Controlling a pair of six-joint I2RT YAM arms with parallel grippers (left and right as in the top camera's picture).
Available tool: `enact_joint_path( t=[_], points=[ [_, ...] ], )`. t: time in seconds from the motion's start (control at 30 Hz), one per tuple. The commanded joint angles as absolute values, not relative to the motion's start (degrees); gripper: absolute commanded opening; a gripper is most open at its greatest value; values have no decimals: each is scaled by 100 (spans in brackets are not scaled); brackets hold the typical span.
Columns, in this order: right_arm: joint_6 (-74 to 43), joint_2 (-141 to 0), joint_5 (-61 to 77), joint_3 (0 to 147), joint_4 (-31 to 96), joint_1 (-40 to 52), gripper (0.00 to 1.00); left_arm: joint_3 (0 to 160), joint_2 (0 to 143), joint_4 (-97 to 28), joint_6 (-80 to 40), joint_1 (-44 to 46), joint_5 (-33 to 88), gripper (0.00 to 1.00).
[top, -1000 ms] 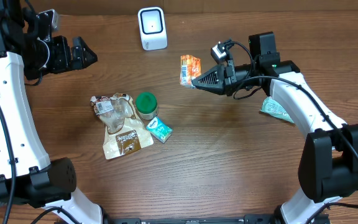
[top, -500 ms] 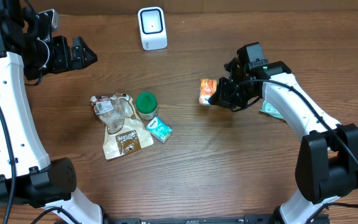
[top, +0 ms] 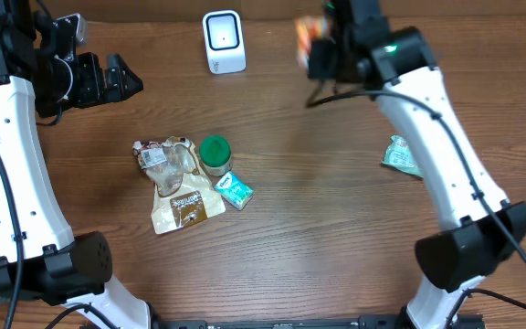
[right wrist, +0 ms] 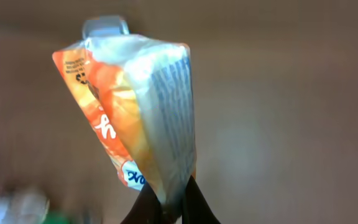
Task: Scan the item barcode
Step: 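Hold the orange packet in front of the scanner window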
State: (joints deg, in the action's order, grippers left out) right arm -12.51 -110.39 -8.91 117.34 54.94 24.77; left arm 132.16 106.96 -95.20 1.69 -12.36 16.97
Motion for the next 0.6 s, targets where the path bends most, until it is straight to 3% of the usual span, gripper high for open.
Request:
enact_joint_path(
  t=[0.0, 0.13, 0.57],
  points=[
    [-252, -11483, -3002, 11837, 4582, 3094, 4, 13308, 10648, -9533, 261, -1197, 1741, 99],
    [672, -11974, -3656, 11837, 3100, 3505, 4, 13308, 10648, -9533, 261, -1197, 1741, 100],
    [3809, -13920, -3299, 11834, -797, 3548, 4, 13308, 10648, -9533, 261, -1197, 1741, 100]
  ],
)
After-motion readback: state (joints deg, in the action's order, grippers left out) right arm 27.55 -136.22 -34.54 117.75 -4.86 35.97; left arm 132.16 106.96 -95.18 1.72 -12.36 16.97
